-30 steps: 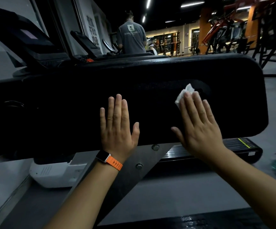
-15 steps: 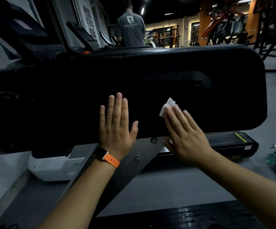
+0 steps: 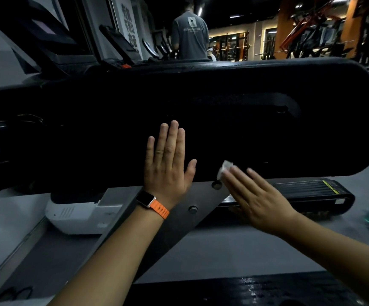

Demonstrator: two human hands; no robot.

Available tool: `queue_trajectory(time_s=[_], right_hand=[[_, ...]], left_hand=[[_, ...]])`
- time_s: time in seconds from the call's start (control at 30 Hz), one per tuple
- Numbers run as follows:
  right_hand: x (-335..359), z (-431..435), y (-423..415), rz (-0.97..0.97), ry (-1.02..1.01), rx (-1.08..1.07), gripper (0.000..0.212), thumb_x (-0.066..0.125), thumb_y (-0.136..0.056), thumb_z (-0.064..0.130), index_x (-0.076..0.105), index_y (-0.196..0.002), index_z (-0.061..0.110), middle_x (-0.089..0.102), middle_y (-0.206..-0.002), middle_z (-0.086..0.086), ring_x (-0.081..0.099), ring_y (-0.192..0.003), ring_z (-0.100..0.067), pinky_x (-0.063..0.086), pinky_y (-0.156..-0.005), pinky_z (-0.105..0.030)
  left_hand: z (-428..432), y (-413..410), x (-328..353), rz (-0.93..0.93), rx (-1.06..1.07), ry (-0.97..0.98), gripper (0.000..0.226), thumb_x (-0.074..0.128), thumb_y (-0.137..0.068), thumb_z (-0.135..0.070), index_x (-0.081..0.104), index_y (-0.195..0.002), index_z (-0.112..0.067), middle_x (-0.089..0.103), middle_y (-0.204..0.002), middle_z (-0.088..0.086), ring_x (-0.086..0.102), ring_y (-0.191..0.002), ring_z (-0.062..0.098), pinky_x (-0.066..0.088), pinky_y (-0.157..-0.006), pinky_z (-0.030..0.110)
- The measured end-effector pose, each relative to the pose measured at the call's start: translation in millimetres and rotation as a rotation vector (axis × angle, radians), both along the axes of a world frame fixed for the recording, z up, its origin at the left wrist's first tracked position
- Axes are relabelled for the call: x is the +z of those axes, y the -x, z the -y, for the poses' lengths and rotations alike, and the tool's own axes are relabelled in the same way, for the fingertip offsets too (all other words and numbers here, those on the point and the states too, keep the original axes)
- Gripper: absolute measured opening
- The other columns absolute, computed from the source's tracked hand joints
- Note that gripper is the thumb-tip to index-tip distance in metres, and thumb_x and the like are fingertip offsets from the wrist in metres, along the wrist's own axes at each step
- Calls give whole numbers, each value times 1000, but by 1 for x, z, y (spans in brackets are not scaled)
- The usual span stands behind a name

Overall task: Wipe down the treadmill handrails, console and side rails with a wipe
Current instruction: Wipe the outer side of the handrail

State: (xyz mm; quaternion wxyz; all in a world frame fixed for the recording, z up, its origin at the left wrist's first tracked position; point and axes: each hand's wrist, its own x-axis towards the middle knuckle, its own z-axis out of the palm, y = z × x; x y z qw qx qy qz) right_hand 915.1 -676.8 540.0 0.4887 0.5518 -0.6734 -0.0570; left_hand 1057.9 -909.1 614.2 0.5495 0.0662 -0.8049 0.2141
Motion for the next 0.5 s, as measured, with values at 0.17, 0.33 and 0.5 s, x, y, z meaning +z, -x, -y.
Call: queue_trajectory(time_s=[0.17, 0.33, 0.5], right_hand=[[40, 21, -13, 38, 188, 20, 74, 46, -109, 44, 23, -163, -1, 14, -173, -19, 14, -160, -34, 16, -129, -52], [2, 17, -13, 31, 17, -4, 79, 42, -109, 48, 14, -164, 0, 5, -174, -20, 6, -161, -34, 8, -130, -50], [26, 26, -26, 59, 120, -9, 73, 39, -110, 47, 20, -164, 1, 8, -174, -17, 8, -161, -32, 9, -130, -50]], left_hand=[[-5, 2, -1, -19, 0, -20, 70, 45, -106, -41, 22, -159, -2, 22, -165, 19, 14, -156, 30, 14, -126, 54], [-2, 1, -1, -13, -4, -13, 72, 47, -105, -42, 20, -160, -3, 19, -166, 18, 14, -157, 30, 15, -127, 53], [-2, 4, -3, -39, -1, -6, 73, 46, -105, -43, 18, -160, -4, 15, -167, 13, 10, -158, 28, 14, -127, 53]])
